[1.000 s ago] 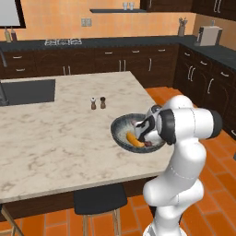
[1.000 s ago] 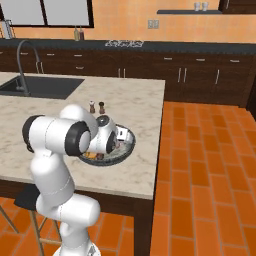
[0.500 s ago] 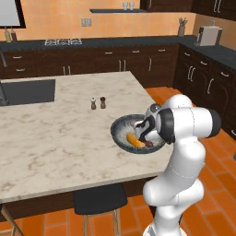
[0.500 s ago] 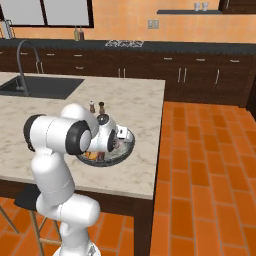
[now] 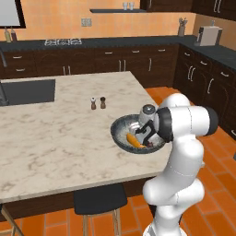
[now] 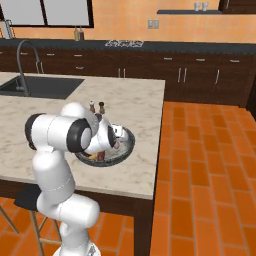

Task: Place one bun and one sausage from the bowl on each plate.

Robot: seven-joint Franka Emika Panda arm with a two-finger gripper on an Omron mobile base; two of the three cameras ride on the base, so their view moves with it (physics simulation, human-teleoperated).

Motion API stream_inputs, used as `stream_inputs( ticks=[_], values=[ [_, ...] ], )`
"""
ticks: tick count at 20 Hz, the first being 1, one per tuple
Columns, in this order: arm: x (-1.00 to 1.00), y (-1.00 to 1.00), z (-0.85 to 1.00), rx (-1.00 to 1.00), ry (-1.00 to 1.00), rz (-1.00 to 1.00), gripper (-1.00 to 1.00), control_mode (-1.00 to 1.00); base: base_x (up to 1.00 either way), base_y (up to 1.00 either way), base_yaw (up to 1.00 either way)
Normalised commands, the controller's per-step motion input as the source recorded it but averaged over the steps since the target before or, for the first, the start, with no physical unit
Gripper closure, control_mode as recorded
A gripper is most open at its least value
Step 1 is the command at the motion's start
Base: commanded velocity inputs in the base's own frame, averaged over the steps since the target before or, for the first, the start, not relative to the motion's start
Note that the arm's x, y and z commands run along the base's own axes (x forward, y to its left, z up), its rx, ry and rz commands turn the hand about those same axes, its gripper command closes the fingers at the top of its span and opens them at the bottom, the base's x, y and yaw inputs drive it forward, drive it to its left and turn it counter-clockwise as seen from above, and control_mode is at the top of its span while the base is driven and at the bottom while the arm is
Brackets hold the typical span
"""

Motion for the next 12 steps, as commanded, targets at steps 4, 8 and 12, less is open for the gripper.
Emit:
stream_inputs(
  ticks=[4,8,12],
  values=[
    [0.1,0.0,-0.35,0.0,0.0,0.0,-1.0,-1.0,0.0,0.0,0.0],
    [0.13,0.0,-0.13,0.0,0.0,0.0,1.0,-1.0,0.0,0.0,0.0],
    [0.01,0.0,0.0,0.0,0.0,0.0,1.0,-1.0,0.0,0.0,0.0]
  ],
)
